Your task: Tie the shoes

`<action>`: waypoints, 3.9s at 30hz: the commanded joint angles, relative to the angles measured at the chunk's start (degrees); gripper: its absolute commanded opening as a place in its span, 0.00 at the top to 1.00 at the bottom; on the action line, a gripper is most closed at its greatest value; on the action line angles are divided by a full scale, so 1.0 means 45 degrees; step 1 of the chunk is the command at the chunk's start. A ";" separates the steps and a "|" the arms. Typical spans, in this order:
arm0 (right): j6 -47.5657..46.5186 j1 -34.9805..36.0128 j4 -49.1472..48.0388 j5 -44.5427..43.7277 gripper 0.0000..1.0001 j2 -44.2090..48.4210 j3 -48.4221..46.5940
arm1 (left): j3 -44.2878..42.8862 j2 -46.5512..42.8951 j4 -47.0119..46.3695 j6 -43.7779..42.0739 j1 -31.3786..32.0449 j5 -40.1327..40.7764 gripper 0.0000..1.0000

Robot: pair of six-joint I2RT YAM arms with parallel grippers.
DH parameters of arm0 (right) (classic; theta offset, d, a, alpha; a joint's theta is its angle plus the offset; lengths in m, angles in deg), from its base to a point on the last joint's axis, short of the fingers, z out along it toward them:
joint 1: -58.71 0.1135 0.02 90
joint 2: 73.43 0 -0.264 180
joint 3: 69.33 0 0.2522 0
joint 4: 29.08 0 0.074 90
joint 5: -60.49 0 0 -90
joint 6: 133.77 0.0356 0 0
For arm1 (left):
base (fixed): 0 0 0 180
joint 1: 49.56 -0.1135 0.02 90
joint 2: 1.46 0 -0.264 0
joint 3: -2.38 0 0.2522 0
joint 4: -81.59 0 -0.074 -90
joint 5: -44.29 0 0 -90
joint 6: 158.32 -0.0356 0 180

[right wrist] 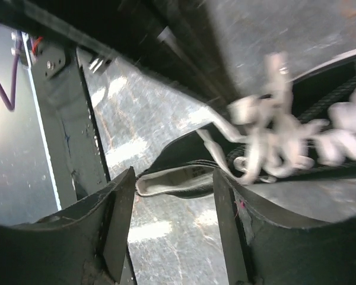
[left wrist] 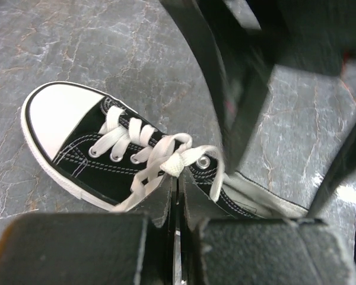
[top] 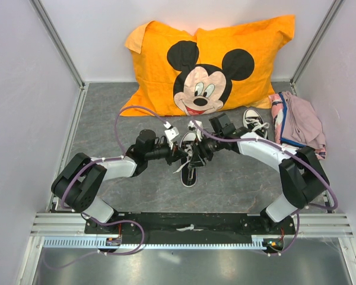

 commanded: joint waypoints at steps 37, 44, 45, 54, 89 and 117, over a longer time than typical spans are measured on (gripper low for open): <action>0.1630 -0.1004 -0.0414 -0.1676 0.70 -0.2287 -0.2443 | -0.1750 0.0604 0.2963 -0.2776 -0.0026 -0.1934 0.98; 0.1142 -0.0887 -0.0277 -0.1930 0.90 -0.2151 -0.2482 | -0.2063 0.0780 0.3452 -0.2660 -0.0085 -0.1875 0.98; 0.1142 -0.0887 -0.0335 -0.1950 0.94 -0.2112 -0.2501 | -0.2082 0.0799 0.3452 -0.2659 -0.0085 -0.1895 0.98; 0.1922 -0.1004 -0.1213 -0.1951 1.00 -0.1546 -0.2229 | -0.2648 0.1229 0.3998 -0.2152 -0.0241 -0.2051 0.98; 0.2763 -0.1121 -0.2640 -0.0974 1.00 -0.0627 -0.0939 | -0.5011 0.3065 0.6909 -0.0610 -0.0748 -0.2637 0.98; 0.2646 -0.1082 -0.2017 -0.0641 0.84 -0.0842 -0.1251 | -0.5032 0.2850 0.5015 0.0154 -0.0690 -0.3359 0.98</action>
